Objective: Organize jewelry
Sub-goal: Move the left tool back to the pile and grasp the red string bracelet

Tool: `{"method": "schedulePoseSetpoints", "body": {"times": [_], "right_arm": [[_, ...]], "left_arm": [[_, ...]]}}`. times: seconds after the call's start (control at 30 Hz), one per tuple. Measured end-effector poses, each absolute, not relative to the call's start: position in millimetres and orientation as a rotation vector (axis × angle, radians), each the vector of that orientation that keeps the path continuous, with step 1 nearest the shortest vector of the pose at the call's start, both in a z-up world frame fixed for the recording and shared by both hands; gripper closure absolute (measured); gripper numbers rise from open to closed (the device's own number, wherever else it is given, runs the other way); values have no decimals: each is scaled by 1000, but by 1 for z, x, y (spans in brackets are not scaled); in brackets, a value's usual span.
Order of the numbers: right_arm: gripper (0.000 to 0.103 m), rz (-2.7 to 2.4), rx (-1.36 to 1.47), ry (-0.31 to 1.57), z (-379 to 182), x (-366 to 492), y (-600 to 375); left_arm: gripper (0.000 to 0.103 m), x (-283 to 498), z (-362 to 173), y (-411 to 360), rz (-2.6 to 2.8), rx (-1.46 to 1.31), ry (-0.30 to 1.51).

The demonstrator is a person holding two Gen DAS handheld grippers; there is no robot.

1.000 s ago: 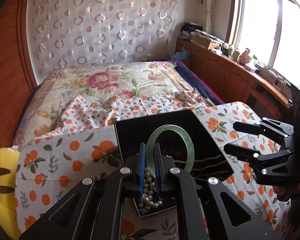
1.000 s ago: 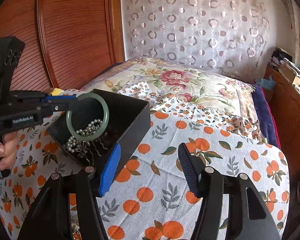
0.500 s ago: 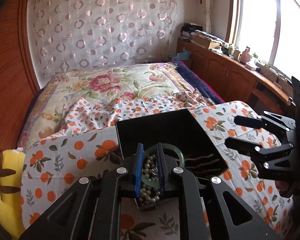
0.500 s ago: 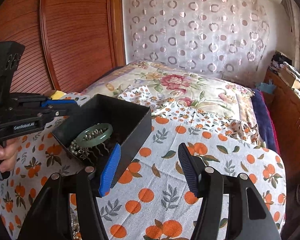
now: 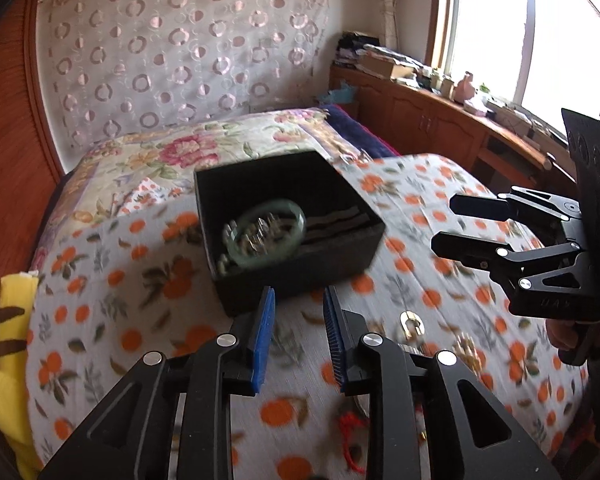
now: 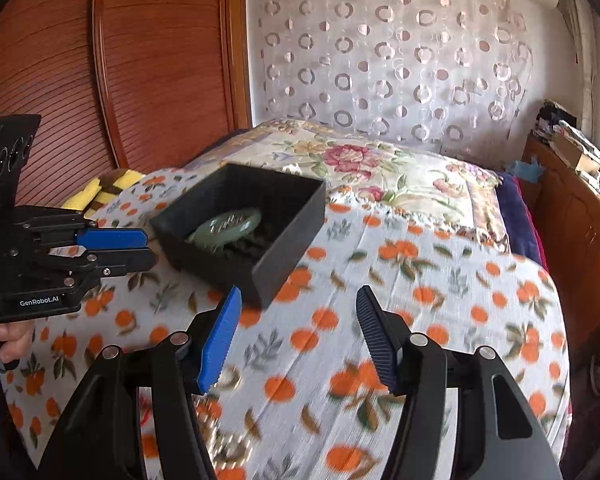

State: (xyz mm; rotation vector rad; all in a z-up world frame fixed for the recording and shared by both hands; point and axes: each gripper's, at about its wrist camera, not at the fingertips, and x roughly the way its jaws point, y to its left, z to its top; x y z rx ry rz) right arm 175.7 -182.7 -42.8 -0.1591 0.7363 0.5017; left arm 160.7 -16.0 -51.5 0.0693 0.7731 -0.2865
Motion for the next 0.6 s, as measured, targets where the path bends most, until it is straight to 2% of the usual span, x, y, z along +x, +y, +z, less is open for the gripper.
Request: {"method": "schedulePoseSetpoints", "body": {"times": [0.53,0.6], "right_arm": [[41,513,-168,744,-46,122,-180],[41,514,-179,745,-47,117,-178]], "left_arm": [[76,100,-77,-9,-280,45,818],[72,97,-80,-8,-284,44,825]]}}
